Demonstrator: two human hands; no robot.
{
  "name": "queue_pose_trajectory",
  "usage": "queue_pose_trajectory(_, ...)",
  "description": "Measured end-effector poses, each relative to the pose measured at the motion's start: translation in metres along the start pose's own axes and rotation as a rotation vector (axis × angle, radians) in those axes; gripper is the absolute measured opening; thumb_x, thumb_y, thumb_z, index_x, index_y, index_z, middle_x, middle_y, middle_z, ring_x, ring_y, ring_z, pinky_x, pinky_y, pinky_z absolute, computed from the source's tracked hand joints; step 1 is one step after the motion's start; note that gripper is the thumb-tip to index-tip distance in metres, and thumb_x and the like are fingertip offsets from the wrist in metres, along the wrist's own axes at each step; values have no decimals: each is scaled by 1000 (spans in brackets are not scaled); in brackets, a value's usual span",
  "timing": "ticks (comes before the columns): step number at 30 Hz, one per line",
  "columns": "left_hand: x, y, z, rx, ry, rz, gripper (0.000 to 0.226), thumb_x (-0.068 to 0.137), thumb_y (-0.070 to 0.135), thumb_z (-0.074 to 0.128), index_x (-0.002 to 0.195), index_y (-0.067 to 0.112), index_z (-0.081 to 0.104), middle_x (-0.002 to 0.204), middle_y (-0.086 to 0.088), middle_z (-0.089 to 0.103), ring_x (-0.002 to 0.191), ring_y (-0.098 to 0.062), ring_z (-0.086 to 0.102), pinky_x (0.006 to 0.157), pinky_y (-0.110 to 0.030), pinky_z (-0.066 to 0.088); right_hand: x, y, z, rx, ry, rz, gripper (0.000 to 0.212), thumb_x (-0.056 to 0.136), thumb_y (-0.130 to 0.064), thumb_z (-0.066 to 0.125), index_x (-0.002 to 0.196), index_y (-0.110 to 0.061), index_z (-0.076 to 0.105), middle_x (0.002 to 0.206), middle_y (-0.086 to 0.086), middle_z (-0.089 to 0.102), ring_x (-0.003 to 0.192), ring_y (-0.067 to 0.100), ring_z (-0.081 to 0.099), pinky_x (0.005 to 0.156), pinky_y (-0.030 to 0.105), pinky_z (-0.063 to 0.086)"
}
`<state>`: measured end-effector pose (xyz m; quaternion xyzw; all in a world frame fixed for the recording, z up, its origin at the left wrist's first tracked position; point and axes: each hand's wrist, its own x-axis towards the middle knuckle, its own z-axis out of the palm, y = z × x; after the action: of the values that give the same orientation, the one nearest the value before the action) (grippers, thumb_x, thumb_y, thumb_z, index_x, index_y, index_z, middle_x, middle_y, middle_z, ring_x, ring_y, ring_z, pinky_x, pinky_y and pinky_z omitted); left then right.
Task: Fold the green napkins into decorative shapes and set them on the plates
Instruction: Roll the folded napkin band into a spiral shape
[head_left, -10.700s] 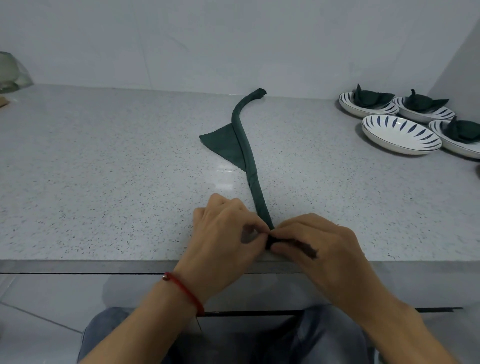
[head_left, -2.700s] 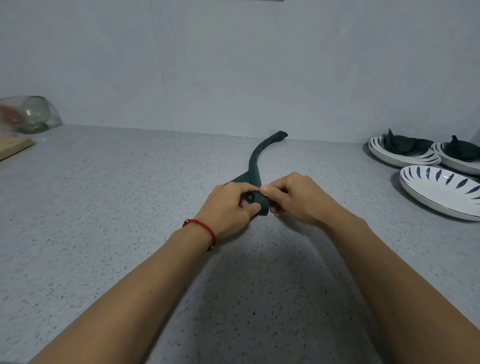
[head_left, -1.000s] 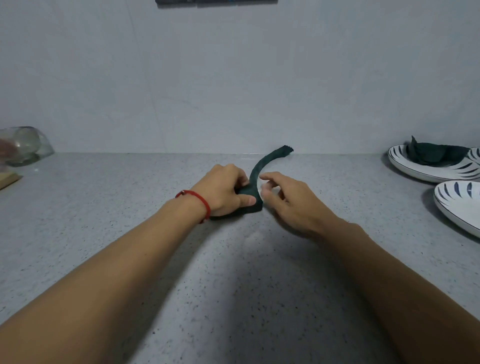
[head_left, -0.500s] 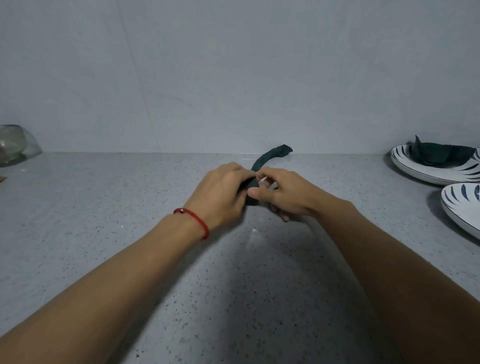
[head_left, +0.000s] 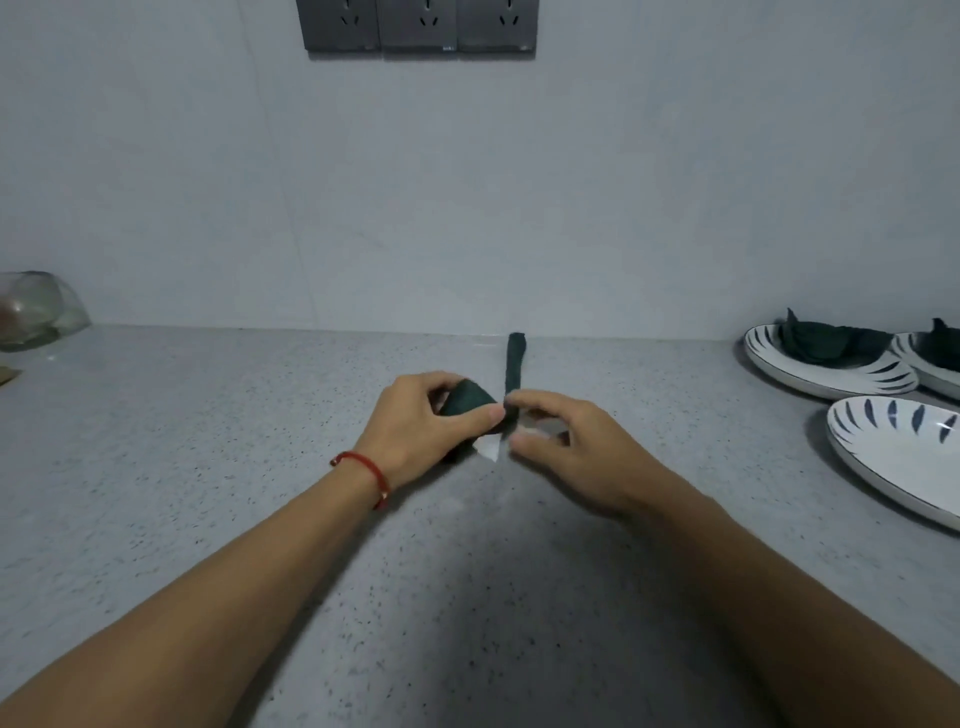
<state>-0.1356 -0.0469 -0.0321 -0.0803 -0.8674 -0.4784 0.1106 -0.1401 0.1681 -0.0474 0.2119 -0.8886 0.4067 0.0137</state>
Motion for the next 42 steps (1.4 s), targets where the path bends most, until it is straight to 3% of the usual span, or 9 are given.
queue_pose_trajectory(4, -48, 11, -6, -415, -101, -128, 25, 79, 31, 82, 98, 16, 78, 94, -7, 78, 92, -31, 73, 76, -38, 62, -34, -21, 4, -118, 3, -129, 31, 96, -47, 60, 122, -34, 68, 129, -25, 59, 136, -1, 39, 113, 28, 30)
queue_pose_trajectory(11, -84, 8, -18, -878, -387, -145, 64, 75, 38, 85, 116, -7, 68, 105, -26, 68, 93, -30, 66, 86, -37, 55, -81, -63, -18, 187, -24, -130, 18, 86, -38, 72, 84, -21, 76, 70, -3, 71, 61, 9, 61, 63, 20, 47)
queue_pose_trajectory(15, -88, 8, -17, -1124, -602, -159, 71, 75, 41, 84, 118, -11, 64, 116, -29, 63, 99, -34, 65, 92, -45, 55, -89, -72, -7, 292, 37, -138, 26, 84, -41, 76, 106, -27, 70, 79, -1, 67, 58, 31, 53, 59, 39, 48)
queue_pose_trajectory(19, -94, 10, -19, -1359, -872, -121, 64, 88, 34, 73, 130, -9, 53, 123, -25, 62, 101, -32, 67, 93, -46, 53, -93, -79, -3, 213, -19, -199, 51, 82, -54, 63, 131, -42, 60, 99, -16, 56, 63, 7, 46, 65, 18, 44)
queue_pose_trajectory(26, -99, 24, -14, -1269, -1149, 24, 86, 90, 45, 65, 151, 0, 24, 123, -16, 62, 103, -24, 67, 97, -38, 52, -99, -91, 0, 233, -222, -260, 58, 71, -83, 60, 118, -49, 68, 122, -11, 48, 69, 16, 54, 64, 25, 50)
queue_pose_trajectory(30, -97, 19, -8, -1267, -1069, -163, 106, 81, 47, 75, 150, -9, 17, 139, -35, 38, 109, -42, 58, 95, -50, 50, -102, -89, -1, 318, -88, -303, 59, 71, -76, 69, 99, -25, 77, 107, -8, 65, 58, 17, 51, 54, 29, 43)
queue_pose_trajectory(33, -100, 28, -16, -895, -572, -101, 65, 86, 43, 70, 128, -3, 51, 128, -27, 59, 112, -39, 60, 95, -48, 50, -102, -85, -9, 237, 111, -263, 42, 65, -62, 77, 82, -24, 76, 92, -10, 67, 52, 9, 38, 50, 24, 34)
queue_pose_trajectory(36, -106, 40, -16, -407, -85, 167, 21, 96, 28, 62, 112, 15, 65, 107, -8, 69, 95, -24, 69, 82, -38, 58, -97, -77, -14, -128, 318, -156, 60, 59, -89, 61, 74, -30, 66, 83, -13, 60, 58, 8, 45, 56, 20, 34)
queue_pose_trajectory(42, -118, 44, 6, 94, -48, 534, 53, 84, 28, 61, 136, 21, 56, 131, 5, 56, 112, -12, 59, 88, -24, 55, -95, -75, -7, -484, 476, -10, 70, 63, -95, 42, 66, -25, 47, 74, -10, 46, 55, 7, 46, 47, 22, 27)
